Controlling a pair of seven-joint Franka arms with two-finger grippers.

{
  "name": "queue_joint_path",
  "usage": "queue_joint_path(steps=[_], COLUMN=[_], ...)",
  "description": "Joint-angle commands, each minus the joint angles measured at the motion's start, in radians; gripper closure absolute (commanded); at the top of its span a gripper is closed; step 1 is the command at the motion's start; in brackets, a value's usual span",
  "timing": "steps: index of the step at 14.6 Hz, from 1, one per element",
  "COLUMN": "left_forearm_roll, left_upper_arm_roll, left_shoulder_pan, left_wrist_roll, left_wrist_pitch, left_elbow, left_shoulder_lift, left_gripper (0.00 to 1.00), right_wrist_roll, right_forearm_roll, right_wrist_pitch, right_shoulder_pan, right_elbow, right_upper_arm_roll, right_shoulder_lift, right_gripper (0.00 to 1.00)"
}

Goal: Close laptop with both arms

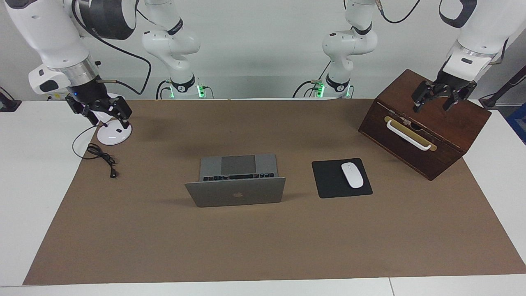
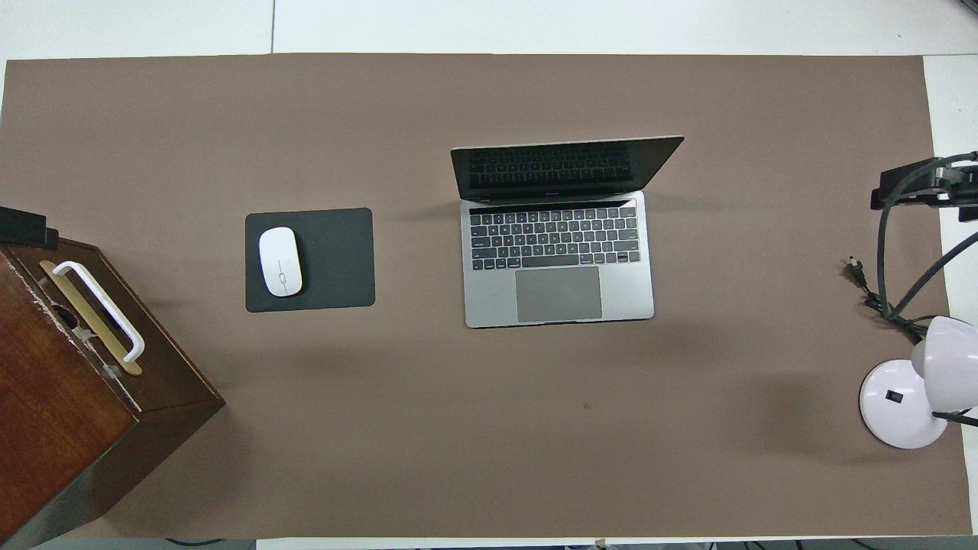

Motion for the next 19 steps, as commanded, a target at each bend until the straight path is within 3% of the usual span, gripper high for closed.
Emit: queue_joint_path(steps=[1,7,8,10,11,17,18,19], left_forearm_roll=[0.003,0.003,0.003,0.003,0.003,-0.006,-0.033,-0.052], left_upper_arm_roll=[0.004,0.004,0.004,0.002,0.002,-0.001,0.001,0.001], left_shoulder_pan=[-0.004,-0.007,-0.009,-0.010,-0.010,-0.009,-0.007,-0.009], left_wrist_roll=[-0.004,-0.011,-0.013,-0.011,-0.011,-0.025,-0.025,-0.024], left_wrist_pitch=[0.016,0.041,0.039,0.041,0.041,0.042,0.044,0.042], left_elbow=[-0.021,-0.024,-0.024,-0.022,-0.022,-0.019,-0.022,-0.027], left_shoulder_lift=[-0.019,-0.019,-0.019,-0.019,-0.019,-0.016,-0.017,-0.019], left_gripper=[0.00,0.00,0.11,0.91,1.00,1.00,1.00,1.00], right_wrist_roll=[-0.016,-0.016,-0.018,-0.027,-0.032,-0.050,-0.055,-0.061], right_forearm_roll=[0.012,0.011,0.008,0.008,0.006,0.000,-0.003,-0.003], right_wrist_pitch=[0.018,0.015,0.015,0.016,0.019,0.053,0.062,0.094], right_shoulder_pan=[-0.019,-0.020,-0.020,-0.026,-0.028,-0.062,-0.065,-0.065], right_elbow=[-0.029,-0.027,-0.027,-0.021,-0.017,0.058,0.071,0.074], right_upper_arm_roll=[0.008,0.008,0.008,0.010,0.008,0.008,0.008,0.008], right_shoulder_lift=[-0.022,-0.022,-0.022,-0.014,-0.011,0.050,0.065,0.068], right_gripper=[0.00,0.00,0.00,0.00,0.00,0.00,0.07,0.21])
